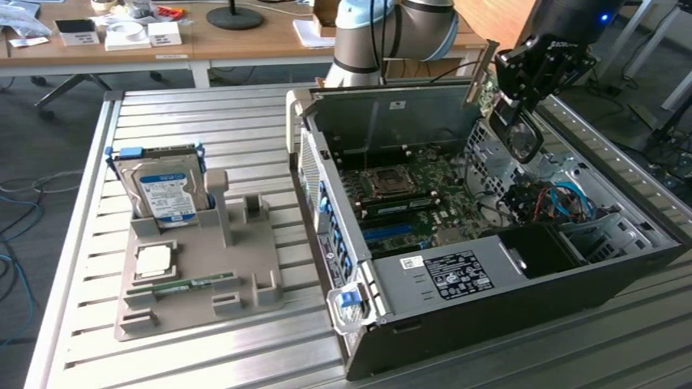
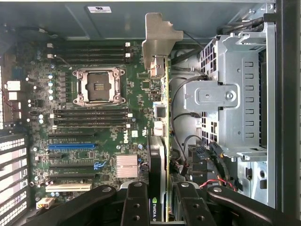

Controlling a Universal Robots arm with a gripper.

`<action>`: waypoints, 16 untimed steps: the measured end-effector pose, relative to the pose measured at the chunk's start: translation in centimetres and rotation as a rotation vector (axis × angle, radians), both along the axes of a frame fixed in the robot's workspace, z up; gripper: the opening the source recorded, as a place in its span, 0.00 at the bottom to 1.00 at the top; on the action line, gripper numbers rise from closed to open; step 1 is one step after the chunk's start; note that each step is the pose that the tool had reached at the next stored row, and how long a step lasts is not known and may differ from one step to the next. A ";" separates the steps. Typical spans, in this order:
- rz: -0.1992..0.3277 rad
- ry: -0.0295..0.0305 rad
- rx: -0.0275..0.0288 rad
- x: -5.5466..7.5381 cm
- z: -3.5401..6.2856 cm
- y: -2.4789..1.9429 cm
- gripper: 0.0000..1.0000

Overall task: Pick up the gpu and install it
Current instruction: 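Insert the gpu into the slot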

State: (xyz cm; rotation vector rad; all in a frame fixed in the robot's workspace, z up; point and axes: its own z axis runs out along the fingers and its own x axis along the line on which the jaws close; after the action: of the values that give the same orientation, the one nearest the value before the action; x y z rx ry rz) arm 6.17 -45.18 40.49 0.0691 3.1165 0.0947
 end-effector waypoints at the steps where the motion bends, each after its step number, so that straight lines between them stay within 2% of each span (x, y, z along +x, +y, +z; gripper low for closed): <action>1: 0.000 0.0000 -0.0001 0.0 0.00 0.00 0.27; 8: 0.014 -0.0001 0.0000 0.0 0.00 0.00 0.27; 16: 0.102 0.0000 0.0000 0.0 0.00 0.00 0.27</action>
State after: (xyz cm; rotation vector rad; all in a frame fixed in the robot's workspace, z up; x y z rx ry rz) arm 6.16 -45.18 40.49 -0.0904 3.1191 0.0964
